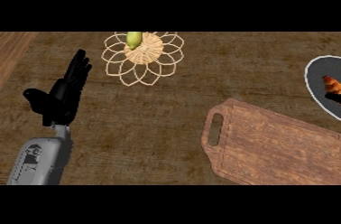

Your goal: Pick the croissant from the cutting board and place it in the pan

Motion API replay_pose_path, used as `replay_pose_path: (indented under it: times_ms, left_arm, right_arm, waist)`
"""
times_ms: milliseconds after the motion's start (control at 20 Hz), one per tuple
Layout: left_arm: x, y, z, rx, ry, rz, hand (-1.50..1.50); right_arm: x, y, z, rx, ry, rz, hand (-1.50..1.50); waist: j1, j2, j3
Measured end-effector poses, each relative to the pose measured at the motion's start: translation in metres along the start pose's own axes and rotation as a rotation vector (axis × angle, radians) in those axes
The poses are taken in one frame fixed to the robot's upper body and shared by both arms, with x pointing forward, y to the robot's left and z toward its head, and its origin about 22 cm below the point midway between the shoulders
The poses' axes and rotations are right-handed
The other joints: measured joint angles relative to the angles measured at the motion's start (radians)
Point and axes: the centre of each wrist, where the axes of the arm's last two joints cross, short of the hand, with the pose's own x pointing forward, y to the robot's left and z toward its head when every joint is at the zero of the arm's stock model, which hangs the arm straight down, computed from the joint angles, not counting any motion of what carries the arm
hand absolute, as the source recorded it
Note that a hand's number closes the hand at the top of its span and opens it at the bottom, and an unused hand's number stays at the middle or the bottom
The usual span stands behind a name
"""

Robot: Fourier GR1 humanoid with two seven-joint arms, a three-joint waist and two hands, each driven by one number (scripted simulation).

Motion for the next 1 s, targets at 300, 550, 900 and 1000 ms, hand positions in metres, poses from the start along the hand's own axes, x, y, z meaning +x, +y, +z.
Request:
replay_pose_path:
  times_ms: [300,550,900,1000]
  left_arm:
    - [0.003,0.005,0.002,0.008,0.006,-0.002,0.00]
    - [0.000,0.003,0.007,0.025,0.021,0.003,0.00]
    - [-0.008,0.014,0.014,0.057,0.039,-0.004,0.00]
    - [-0.009,0.018,0.014,0.064,0.043,-0.010,0.00]
  right_arm:
    - [-0.012,-0.006,0.005,-0.059,-0.076,-0.123,-1.50]
    - [-0.027,-0.017,0.014,-0.144,-0.127,-0.303,-1.50]
    - [-0.072,-0.057,0.049,-0.066,-0.193,-0.509,-1.50]
    - [-0.086,-0.070,0.063,-0.066,-0.190,-0.522,-1.50]
  waist:
    - [-0.011,-0.006,0.000]
    - [-0.033,-0.014,-0.001]
    - [-0.063,-0.027,-0.005]
    - [-0.071,-0.029,-0.005]
